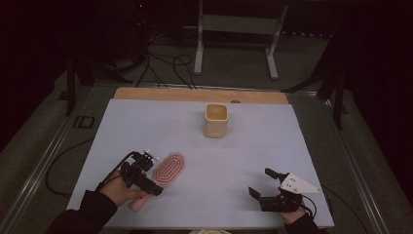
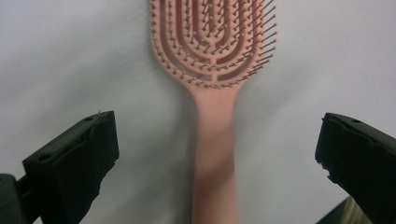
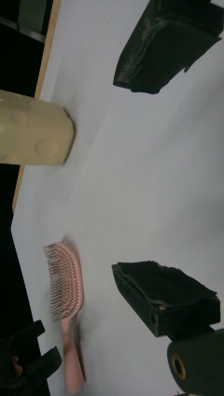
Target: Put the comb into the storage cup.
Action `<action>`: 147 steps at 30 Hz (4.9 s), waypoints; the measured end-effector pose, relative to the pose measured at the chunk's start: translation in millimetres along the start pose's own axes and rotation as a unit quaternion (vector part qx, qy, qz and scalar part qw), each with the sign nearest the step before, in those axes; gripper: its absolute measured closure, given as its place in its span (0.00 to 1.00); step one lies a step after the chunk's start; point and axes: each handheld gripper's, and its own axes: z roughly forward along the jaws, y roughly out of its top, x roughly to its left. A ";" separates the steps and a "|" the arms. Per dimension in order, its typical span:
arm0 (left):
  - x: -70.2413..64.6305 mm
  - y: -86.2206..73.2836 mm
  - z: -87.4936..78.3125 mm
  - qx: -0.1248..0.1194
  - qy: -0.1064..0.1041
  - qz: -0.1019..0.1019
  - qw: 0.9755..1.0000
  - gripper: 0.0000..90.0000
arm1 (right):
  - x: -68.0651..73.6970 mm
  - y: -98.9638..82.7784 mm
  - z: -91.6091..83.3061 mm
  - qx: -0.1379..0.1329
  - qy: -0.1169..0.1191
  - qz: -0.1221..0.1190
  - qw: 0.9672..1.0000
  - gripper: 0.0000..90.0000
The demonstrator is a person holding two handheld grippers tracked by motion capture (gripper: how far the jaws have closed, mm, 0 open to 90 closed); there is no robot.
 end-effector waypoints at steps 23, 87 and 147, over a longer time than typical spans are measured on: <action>-3.9 5.7 17.6 0.031 0.024 0.011 0.999 0.53 | -0.2 -0.1 -0.3 0.001 -0.002 0.002 1.000 0.10; -5.6 11.4 24.8 0.028 0.048 0.033 0.998 0.79 | -0.7 -0.4 0.0 0.001 -0.004 0.002 1.000 0.10; -34.3 22.5 -6.4 -0.291 -0.018 0.098 0.952 0.79 | -1.5 -0.9 0.8 0.002 -0.005 0.004 1.000 0.10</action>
